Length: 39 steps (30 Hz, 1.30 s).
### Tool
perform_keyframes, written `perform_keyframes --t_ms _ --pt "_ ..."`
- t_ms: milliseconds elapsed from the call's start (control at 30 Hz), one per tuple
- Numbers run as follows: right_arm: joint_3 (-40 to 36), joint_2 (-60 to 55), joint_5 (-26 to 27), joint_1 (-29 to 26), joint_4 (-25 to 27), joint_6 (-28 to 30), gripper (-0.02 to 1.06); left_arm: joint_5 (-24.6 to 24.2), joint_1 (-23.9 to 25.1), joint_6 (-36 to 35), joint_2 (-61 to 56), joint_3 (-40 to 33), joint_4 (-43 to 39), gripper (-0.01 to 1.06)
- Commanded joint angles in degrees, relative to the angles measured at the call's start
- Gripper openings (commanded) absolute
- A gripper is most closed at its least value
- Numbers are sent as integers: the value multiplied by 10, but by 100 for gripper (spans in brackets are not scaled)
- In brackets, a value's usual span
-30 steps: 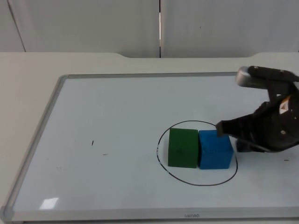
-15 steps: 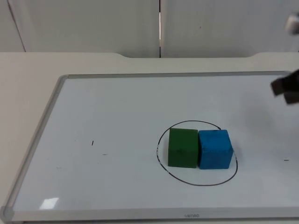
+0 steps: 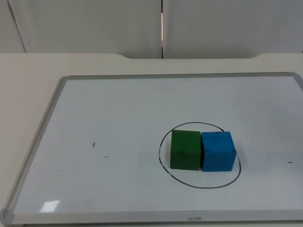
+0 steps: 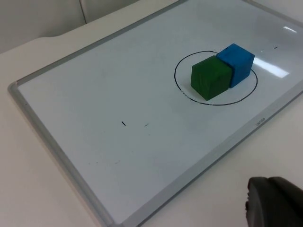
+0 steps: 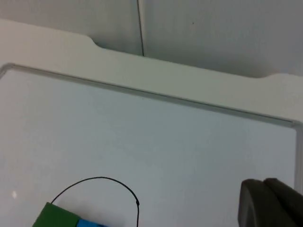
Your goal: Push the two cubes into the marked area.
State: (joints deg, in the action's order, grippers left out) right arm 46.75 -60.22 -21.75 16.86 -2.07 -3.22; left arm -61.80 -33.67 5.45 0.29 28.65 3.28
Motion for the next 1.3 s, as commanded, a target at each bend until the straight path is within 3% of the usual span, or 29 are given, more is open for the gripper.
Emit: perform_keyframes --t_ms 0,400,767,1067,1267 --pt "1 42 -24 -3 -4 5 0 1 -2 -3 -3 -2 -1 0" --pt "-6 214 -152 -3 -4 16 0 1 -2 -3 -3 -2 -1 0" --pt "-110 389 -177 -3 7 14 0 1 -2 -3 -3 -2 -1 0" --pt "-120 522 -316 -3 12 14 0 1 -2 -3 -3 -2 -1 0" --pt "-120 576 -369 -3 12 14 0 1 -2 -3 -3 -2 -1 0"
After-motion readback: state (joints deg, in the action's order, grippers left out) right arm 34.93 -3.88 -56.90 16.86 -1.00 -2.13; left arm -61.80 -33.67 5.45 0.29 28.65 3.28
